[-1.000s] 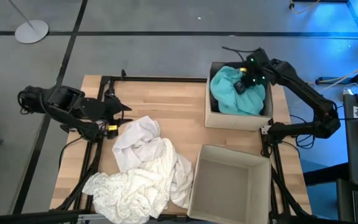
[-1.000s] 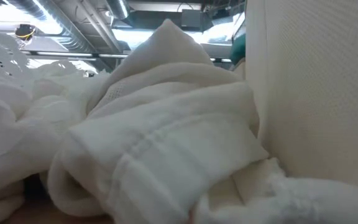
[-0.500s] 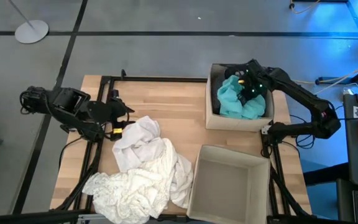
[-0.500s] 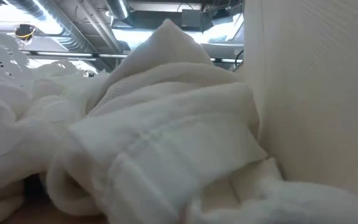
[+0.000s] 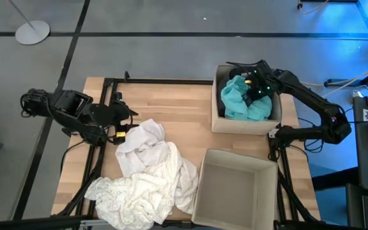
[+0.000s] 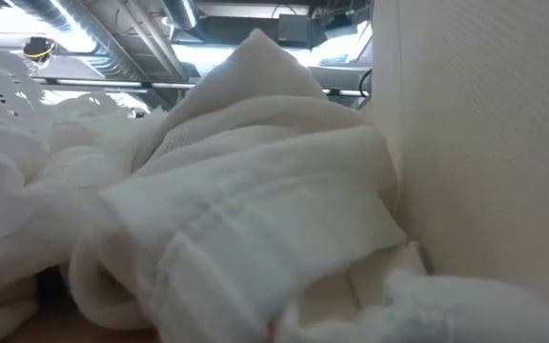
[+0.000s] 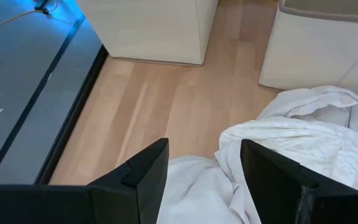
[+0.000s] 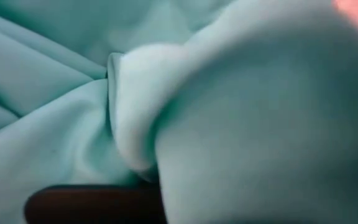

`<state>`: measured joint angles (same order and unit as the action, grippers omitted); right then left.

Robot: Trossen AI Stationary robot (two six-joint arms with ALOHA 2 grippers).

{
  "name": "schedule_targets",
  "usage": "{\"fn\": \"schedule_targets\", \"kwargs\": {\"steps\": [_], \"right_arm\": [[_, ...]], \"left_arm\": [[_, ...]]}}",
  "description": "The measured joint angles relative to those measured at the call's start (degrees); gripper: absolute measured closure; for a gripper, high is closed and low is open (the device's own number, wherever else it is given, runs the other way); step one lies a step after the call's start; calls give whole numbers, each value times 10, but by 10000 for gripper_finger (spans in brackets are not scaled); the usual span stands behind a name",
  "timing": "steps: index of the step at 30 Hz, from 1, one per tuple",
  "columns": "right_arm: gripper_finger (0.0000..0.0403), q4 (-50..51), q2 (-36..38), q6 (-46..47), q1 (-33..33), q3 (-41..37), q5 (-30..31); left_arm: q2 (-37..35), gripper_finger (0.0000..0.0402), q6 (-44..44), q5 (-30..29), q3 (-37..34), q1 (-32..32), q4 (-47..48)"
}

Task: Sort clothes
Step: Put the light blue shorts into the top laundry organizer

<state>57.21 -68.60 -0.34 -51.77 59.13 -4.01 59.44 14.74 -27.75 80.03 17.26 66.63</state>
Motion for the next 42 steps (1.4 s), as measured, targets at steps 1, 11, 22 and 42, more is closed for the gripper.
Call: {"fn": "schedule_targets", "kwargs": {"steps": [1,11,22,42], "right_arm": [[370,1,0,1,0,0,0],[240,60,0,4,0,78,-20],[206,119,5,32,0,273,-32],[206,98,34,147,195,2,65]], "left_arm": [[0,210,0,0,0,0,0],[0,210,0,0,0,0,0],[0,210,-2,0,0,0,0],[0,210,-12,0,0,0,0]]}}
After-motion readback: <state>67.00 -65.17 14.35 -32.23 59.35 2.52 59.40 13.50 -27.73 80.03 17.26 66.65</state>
